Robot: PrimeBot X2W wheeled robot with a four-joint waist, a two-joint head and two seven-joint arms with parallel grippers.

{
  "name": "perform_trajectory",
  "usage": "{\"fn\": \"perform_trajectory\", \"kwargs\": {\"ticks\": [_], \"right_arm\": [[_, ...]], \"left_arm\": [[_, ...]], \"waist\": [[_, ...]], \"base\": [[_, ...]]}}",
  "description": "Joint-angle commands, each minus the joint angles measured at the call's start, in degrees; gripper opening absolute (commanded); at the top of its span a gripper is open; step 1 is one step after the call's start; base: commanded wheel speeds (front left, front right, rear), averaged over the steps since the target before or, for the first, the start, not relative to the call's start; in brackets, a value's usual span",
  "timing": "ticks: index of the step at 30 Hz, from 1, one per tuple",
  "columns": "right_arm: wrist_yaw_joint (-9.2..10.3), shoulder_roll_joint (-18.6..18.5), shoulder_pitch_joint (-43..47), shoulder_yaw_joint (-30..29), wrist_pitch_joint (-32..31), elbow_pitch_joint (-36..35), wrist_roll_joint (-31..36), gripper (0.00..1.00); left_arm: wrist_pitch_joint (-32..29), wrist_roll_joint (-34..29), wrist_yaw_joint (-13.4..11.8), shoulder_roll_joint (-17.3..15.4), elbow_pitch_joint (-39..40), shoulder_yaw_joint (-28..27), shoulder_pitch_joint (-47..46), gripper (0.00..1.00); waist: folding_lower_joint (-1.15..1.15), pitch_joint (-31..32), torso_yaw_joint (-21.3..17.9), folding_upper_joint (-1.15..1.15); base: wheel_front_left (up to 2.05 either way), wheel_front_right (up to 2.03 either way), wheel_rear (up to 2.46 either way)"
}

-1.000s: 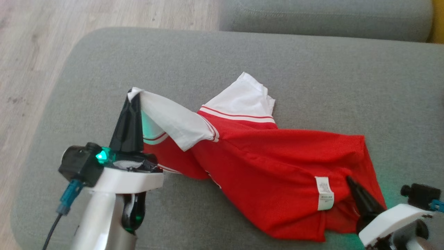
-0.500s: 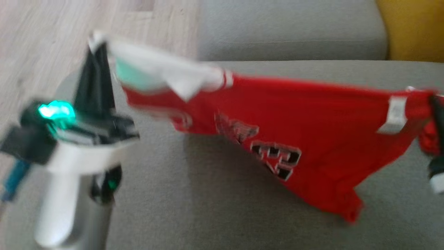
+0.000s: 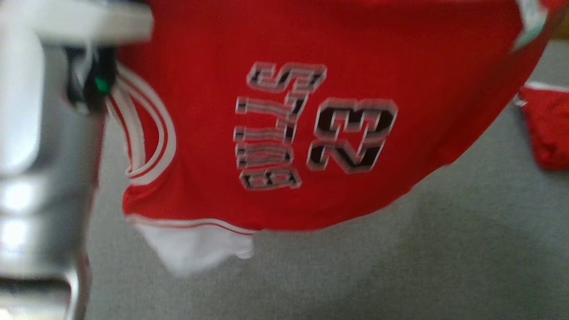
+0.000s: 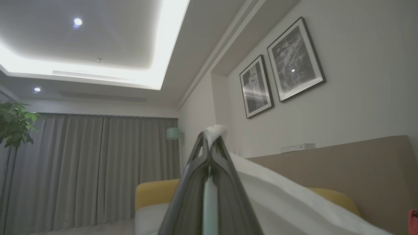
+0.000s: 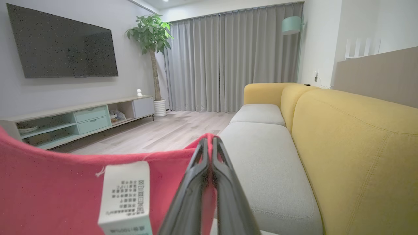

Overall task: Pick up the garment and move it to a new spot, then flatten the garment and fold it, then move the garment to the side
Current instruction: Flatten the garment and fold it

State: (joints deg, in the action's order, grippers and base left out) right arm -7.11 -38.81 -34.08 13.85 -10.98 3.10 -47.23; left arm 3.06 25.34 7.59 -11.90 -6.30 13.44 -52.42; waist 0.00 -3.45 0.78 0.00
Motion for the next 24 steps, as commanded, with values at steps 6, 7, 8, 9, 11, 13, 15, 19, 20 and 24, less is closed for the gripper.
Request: {"fn": "perform_trajectory", "kwargs": {"ticks": [6,7,8,9,11,13,15,19,20,24], "right_arm": [[-0.37,-0.83,-22.63,6.38,3.43,11.93,3.51,0.00],[-0.37,-0.79,-25.44,7.39,4.38,13.66,3.91,0.00],[-0.37,-1.01,-28.26,8.33,5.45,15.32,4.68,0.00],[-0.37,-1.18,-30.92,9.30,6.68,16.85,5.42,0.00],[-0.37,-1.30,-35.77,10.50,9.79,19.77,6.53,0.00],[-0.37,-1.42,-39.47,11.47,12.90,22.57,7.57,0.00],[-0.37,-1.97,-41.76,13.13,15.15,24.55,8.27,0.00],[-0.37,-2.69,-41.71,16.89,18.32,27.43,7.28,0.00],[-0.37,-2.96,-40.85,18.02,19.07,27.88,6.90,0.00],[-0.37,-4.35,-34.83,21.84,21.96,29.05,4.15,0.00]], "left_arm": [[2.91,-0.77,-0.10,-2.21,-16.97,0.11,-21.72,0.00],[4.44,-1.18,-0.10,-1.94,-18.85,0.69,-24.44,0.00],[5.81,-1.44,-0.10,-1.66,-20.58,1.33,-26.99,0.00],[7.22,-1.47,-0.10,-1.30,-22.28,1.86,-29.31,0.00],[9.25,-0.97,-0.10,-0.80,-24.82,3.35,-32.97,0.00],[10.65,0.32,-0.10,-0.60,-26.19,4.64,-35.00,0.00],[11.43,1.99,-0.10,-0.76,-26.48,5.57,-35.42,0.00],[11.88,4.45,-0.10,-2.19,-24.70,6.11,-31.46,0.00],[11.89,4.72,-0.10,-2.49,-23.27,6.17,-29.43,0.00],[11.92,5.30,-0.10,-3.26,-16.74,5.46,-17.78,0.00]], "waist": [[0.00,-15.60,1.88,0.00],[0.00,-16.76,2.00,0.00],[0.00,-17.91,2.11,0.00],[0.00,-18.87,2.18,0.00],[0.00,-20.47,2.21,0.00],[0.00,-21.58,2.34,0.00],[0.00,-22.58,2.59,0.00],[0.00,-24.04,2.88,0.00],[0.00,-24.18,2.97,0.00],[0.00,-23.43,3.45,0.00]], "base": [[0.00,0.00,0.00],[0.00,0.00,0.00],[0.00,0.00,0.00],[0.00,0.00,0.00],[0.00,0.00,0.00],[0.00,0.00,0.00],[0.00,0.00,0.00],[0.00,0.00,0.00],[0.00,0.00,0.00],[0.00,0.00,0.00]]}}
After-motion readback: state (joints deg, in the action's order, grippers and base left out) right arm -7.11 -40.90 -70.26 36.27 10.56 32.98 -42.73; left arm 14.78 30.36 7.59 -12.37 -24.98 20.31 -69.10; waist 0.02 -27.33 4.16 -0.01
